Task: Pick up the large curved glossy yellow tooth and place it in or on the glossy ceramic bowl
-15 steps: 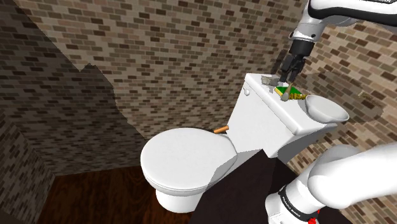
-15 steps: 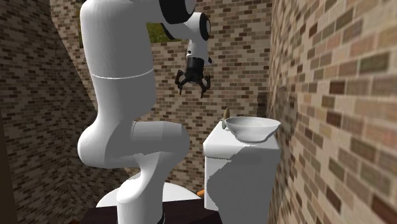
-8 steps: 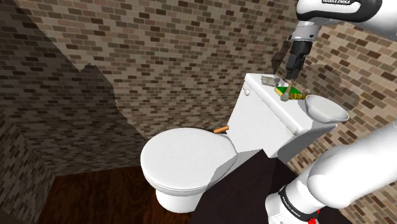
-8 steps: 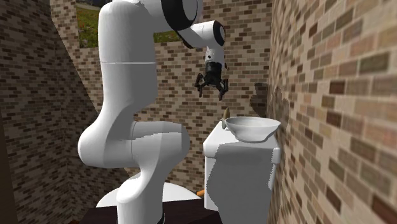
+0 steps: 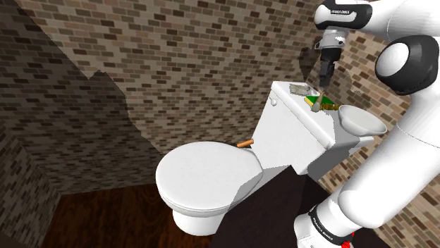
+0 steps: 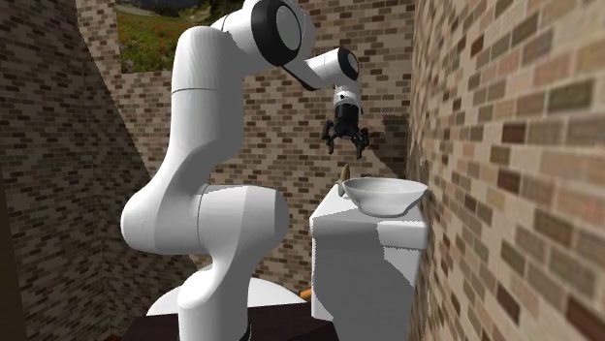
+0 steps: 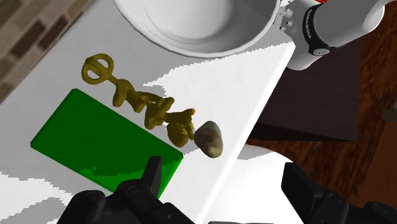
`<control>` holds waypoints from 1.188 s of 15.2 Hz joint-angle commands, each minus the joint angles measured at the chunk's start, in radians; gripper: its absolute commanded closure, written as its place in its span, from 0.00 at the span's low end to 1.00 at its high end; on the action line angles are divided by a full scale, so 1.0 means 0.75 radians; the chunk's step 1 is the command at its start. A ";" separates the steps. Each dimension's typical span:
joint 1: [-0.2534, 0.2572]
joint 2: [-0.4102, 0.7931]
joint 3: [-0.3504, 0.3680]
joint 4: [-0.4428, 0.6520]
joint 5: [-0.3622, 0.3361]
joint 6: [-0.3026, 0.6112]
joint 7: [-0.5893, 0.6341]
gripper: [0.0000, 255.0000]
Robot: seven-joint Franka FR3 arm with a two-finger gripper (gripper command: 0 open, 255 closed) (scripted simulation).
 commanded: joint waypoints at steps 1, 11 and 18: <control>-0.003 -0.008 -0.004 -0.043 -0.011 0.034 -0.010 0.00; 0.008 -0.065 -0.001 -0.177 -0.036 0.119 0.016 0.00; 0.008 -0.065 -0.001 -0.177 -0.036 0.119 0.016 1.00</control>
